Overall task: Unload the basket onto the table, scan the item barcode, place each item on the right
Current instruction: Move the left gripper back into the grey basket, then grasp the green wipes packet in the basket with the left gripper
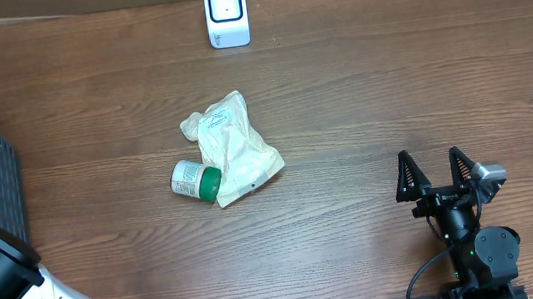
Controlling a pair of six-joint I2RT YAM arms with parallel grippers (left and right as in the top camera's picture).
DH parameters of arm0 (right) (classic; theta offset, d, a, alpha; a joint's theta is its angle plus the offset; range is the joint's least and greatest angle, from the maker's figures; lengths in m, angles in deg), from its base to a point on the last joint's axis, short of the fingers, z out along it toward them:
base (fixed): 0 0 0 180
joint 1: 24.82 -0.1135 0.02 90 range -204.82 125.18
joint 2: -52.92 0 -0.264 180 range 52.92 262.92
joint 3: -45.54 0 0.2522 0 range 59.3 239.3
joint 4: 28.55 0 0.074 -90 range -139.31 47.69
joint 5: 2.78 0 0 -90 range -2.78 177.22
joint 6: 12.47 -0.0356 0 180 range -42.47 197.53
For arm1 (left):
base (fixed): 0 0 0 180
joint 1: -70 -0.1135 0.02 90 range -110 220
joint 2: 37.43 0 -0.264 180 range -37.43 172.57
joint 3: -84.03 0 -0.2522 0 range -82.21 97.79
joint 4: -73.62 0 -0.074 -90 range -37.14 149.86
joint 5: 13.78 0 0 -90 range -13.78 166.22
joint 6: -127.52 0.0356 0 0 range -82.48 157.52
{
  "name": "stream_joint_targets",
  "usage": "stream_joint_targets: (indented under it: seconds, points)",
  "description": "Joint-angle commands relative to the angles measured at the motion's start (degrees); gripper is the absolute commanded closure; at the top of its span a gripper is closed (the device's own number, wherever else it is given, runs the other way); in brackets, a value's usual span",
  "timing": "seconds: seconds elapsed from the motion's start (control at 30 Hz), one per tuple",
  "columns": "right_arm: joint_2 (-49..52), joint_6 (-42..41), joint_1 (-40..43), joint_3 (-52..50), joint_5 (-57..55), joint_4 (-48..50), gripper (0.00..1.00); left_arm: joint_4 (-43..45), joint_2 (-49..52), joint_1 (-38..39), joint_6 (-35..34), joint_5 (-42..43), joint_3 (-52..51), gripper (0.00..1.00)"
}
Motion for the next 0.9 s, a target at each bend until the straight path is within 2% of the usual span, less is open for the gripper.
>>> stream_joint_targets:
  seconds: [0.0, 0.2, 0.3, 0.33, 0.37, 0.4, 0.63, 0.87]
  points:
    - [-0.46, 0.2, -0.33, -0.61, 0.09, 0.39, 0.0, -2.84, 1.25, -1.88, -1.18, -1.33, -0.66, 0.45]
    - [-0.46, 0.22, -0.33, -0.61, 0.09, 0.39, 0.0, -4.13, 1.42, -3.72, -4.61, -0.83, -1.75, 0.45]
    - [-0.46, 0.2, -0.33, -0.61, 0.09, 0.39, 0.0, -3.82, 1.84, -3.74, -5.73, -0.61, -2.34, 0.51]
    - [-0.46, 0.2, -0.33, -0.61, 0.07, 0.39, 0.0, -3.78, 2.01, -3.72, -6.1, -0.2, -2.4, 0.58]
    - [-0.46, 0.22, -0.33, -0.61, 0.07, 0.39, 0.0, -3.78, 2.25, -3.65, -6.08, 0.7, -2.4, 0.73]
    - [-0.46, 0.2, -0.33, -0.61, 0.07, 0.37, 0.0, -3.89, 2.36, -3.63, -6.1, 1.84, -2.4, 0.96]
    - [-0.46, 0.2, -0.33, -0.61, 0.09, 0.39, 0.0, -8.04, 0.63, -3.41, -7.5, 7.82, 0.42, 0.96]
    - [-0.46, 0.2, -0.33, -0.61, 0.07, 0.39, 0.0, -14.58, -9.75, -3.28, -8.66, 20.81, 13.57, 0.96]
